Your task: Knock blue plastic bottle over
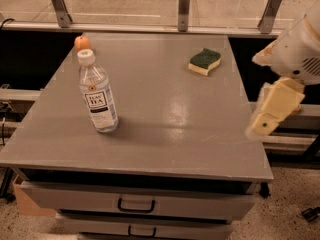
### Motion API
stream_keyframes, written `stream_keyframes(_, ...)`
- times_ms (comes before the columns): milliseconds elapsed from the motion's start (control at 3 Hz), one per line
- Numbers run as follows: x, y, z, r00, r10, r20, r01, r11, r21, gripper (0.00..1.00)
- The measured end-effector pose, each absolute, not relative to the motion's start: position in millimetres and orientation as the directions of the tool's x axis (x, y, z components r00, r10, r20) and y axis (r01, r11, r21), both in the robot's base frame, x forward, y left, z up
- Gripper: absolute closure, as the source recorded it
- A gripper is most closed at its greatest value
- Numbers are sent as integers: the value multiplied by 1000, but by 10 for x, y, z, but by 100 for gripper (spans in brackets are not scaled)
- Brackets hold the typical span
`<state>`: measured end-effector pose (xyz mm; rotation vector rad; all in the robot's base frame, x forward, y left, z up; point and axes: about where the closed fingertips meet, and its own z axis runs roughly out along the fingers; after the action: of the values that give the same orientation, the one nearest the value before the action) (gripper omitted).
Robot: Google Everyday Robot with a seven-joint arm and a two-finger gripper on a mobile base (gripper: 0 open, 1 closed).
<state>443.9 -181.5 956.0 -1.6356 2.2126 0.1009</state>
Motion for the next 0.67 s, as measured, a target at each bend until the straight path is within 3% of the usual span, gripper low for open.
stream_keyframes(667, 4390, -350, 9640, -169, -757, -631, -962, 267, -63, 0)
